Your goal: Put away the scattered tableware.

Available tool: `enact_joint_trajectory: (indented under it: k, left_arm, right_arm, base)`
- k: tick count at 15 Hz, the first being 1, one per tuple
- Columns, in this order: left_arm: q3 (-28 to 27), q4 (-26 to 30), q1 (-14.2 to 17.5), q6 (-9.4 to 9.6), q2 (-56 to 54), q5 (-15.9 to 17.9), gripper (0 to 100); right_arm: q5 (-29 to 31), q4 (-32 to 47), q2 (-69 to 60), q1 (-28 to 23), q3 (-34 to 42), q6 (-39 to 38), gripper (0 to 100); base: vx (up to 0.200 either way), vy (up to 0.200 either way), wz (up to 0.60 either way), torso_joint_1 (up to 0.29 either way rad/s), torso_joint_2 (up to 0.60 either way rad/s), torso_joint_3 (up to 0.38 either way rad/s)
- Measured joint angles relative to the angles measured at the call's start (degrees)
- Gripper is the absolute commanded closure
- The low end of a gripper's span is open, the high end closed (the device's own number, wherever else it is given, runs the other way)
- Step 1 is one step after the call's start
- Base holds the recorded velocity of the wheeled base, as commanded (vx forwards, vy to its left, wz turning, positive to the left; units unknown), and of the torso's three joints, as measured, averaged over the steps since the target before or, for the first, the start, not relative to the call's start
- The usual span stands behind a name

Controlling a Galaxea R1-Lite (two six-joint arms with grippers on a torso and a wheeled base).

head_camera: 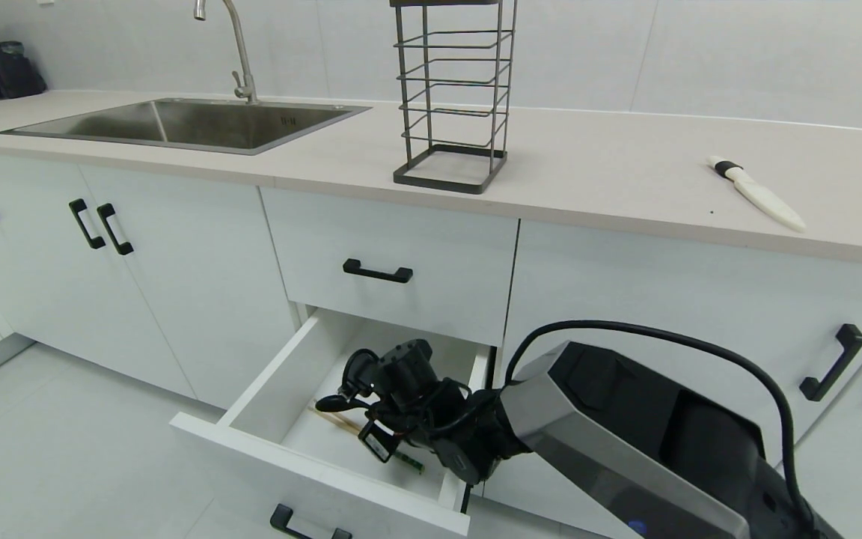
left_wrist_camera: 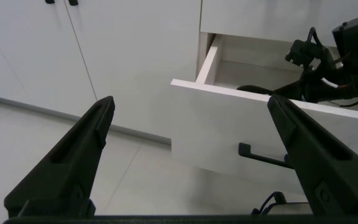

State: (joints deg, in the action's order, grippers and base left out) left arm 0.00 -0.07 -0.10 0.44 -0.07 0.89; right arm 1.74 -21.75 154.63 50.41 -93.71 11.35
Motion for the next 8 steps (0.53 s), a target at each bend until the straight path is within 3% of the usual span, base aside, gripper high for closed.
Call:
enact_joint_trajectory:
  k: [2,3,8]
  left_arm:
    - [0.0,0.0,0.0,0.00,0.0,0.0,0]
    - [0.0,0.0,0.0,0.00,0.0,0.0,0]
    - [0.0,0.0,0.0,0.00,0.0,0.0,0]
  right_arm:
    - [0.0,0.0,0.6,0.1,-0.5,0.0,100]
    - [0.1,0.0,0.7,0.3,-0.6,0.0,0]
    - [0.1,-0.7,1.2,0.9,-1.1,-0.5,0]
  base:
    - [0.000,0.000,0.00,0.000,0.00,0.000]
    - [0.000,0.000,0.00,0.000,0.00,0.000]
    - [0.000,0.000,0.00,0.000,0.00,0.000]
